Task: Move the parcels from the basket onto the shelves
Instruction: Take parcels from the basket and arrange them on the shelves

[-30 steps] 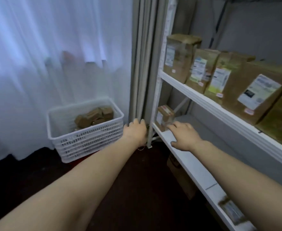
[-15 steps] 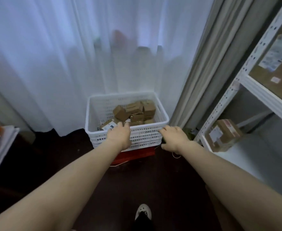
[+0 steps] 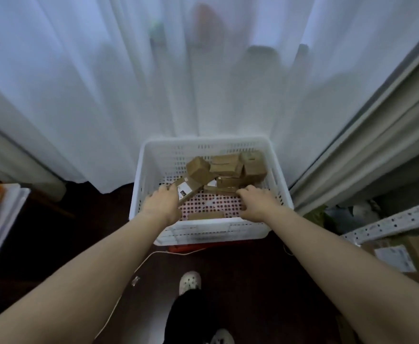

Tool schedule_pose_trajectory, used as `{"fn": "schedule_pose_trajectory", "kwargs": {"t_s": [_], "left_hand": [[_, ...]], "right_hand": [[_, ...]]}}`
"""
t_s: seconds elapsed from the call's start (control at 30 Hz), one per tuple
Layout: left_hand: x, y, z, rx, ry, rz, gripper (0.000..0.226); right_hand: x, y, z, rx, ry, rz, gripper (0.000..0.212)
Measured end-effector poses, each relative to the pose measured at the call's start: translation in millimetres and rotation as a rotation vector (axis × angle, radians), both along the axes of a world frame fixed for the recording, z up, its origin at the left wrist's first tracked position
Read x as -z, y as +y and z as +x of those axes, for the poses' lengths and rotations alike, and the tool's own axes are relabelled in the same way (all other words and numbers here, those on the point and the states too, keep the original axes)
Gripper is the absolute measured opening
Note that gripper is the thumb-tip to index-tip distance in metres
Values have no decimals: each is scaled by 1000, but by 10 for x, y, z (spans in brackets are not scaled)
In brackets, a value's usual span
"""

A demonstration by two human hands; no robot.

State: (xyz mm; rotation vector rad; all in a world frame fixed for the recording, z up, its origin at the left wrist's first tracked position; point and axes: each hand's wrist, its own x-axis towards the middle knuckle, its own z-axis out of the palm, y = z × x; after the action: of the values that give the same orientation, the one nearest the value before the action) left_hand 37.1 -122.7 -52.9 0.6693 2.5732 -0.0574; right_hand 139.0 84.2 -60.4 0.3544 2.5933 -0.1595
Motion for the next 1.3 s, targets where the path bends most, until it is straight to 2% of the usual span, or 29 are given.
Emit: {"fn": "schedule_pose_trajectory", "kwargs": {"t_s": [0.27,0.4,0.53,0.7,0.77,0.87,0.97,1.07,1.2,1.27,1.3], "left_hand": [[695,719,-1203,17,-106,-23,61],[1072,1024,-1613,23,-129,-34,63],[1552,1294,-1938,3,-138,-31,61],[2248,1468,-2127,-76,-169,17,64],[2436,1491,-2127,-87,-193,28,69],[2627,1474,-2094,-113,-216,-1,73],[2599,1450,-2000,-175,-238,-27,60],[2308,1450,-1890,-222,-258,11,58],[1641,1468,-1859,-232,-276,116,77],[1220,1505,-1842,-229,-277,168,82],[1016,1529,-1828,-234,-287,224,85]], "right_hand": [[624,735,-1156,115,-65,-65,53],[1006,1083,-1596,174,-63,-109,62],[1522,1437,-2026,199,-74,-124,83],[2242,1751,-2392,179,-89,-113,120],[2508,1801,-2465,157,-115,-83,126],[2798,1832,-2503,136,-113,-61,117],[2788,1815,-2448,126,-24,-68,98],[2483,1733,-2289,360,41,-263,80],[1781,1615,-2086,968,140,-832,30],[1400,1573,-2005,1221,53,-1098,33],[1215,1566,-1954,1279,24,-1185,38]]}}
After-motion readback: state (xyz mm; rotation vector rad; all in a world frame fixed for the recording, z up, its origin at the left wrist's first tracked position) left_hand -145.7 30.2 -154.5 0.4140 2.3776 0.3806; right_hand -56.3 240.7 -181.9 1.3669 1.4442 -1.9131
